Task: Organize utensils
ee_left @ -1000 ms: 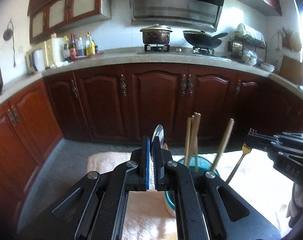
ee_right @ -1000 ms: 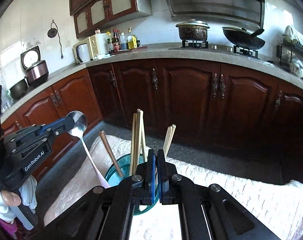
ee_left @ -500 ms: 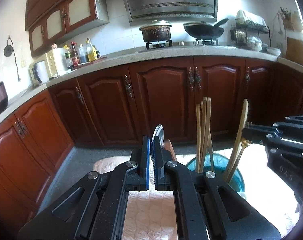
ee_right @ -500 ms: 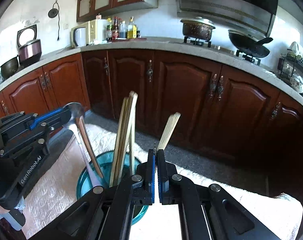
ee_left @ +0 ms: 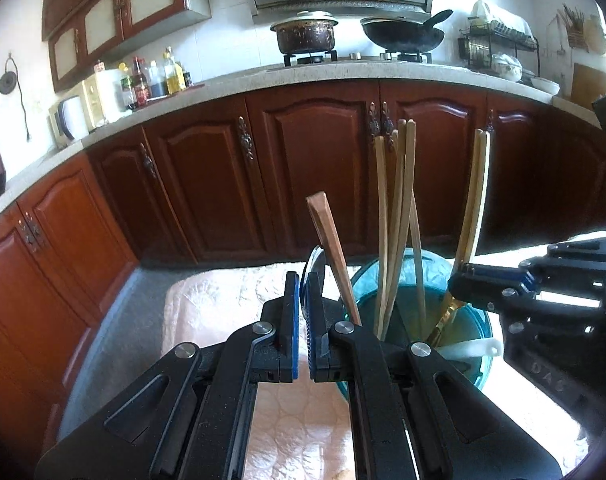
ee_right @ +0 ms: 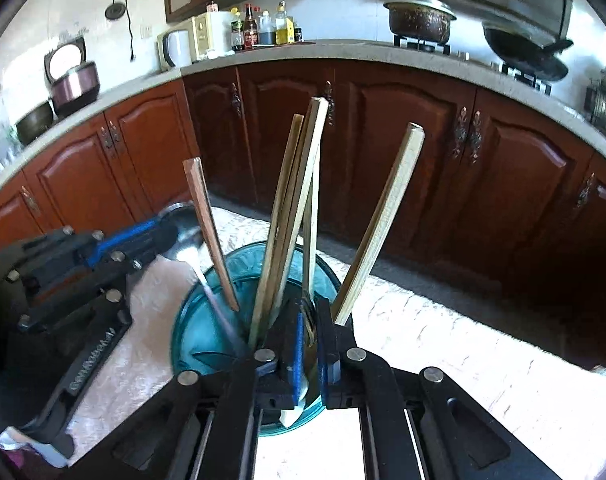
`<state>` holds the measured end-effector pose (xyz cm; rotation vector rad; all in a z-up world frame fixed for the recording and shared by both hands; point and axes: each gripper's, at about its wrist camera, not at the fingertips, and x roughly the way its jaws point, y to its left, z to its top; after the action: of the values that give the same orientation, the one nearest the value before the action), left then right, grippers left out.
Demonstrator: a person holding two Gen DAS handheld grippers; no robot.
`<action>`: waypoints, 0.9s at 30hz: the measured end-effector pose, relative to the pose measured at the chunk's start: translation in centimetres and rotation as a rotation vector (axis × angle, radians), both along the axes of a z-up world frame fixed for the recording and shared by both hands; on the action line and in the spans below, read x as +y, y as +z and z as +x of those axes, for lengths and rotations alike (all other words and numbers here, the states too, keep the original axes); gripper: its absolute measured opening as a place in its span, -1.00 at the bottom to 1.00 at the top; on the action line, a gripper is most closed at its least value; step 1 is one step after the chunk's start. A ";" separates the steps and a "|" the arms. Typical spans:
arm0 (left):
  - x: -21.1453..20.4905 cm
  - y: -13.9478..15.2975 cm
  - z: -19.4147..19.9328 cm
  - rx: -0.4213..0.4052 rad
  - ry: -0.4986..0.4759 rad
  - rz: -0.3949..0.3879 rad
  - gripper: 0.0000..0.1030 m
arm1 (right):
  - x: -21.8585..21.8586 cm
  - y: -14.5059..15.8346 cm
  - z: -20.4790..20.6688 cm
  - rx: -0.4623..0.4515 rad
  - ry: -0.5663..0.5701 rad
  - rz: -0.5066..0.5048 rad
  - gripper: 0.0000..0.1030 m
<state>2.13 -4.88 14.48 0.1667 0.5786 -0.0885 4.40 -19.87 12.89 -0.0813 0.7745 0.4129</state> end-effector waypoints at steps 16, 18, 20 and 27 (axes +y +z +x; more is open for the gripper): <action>1.6 0.6 -1.4 0.078 0.017 -0.136 -0.28 | -4.0 1.4 -3.0 0.015 -0.073 0.164 -0.59; 1.8 1.1 -2.0 0.068 0.016 -0.155 -0.08 | -4.1 1.6 -3.5 0.012 -0.077 0.176 -0.55; 2.0 1.5 -2.5 0.065 0.016 -0.173 -0.01 | -3.8 1.8 -4.1 0.002 -0.082 0.177 -0.52; 2.2 2.7 -5.3 0.059 0.021 -0.191 0.07 | -3.2 2.0 -6.2 -0.012 -0.122 0.192 -0.31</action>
<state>-3.20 -2.73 17.20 -0.0274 0.6274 -0.1274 -1.83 -23.08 14.91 0.1424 0.7210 0.3684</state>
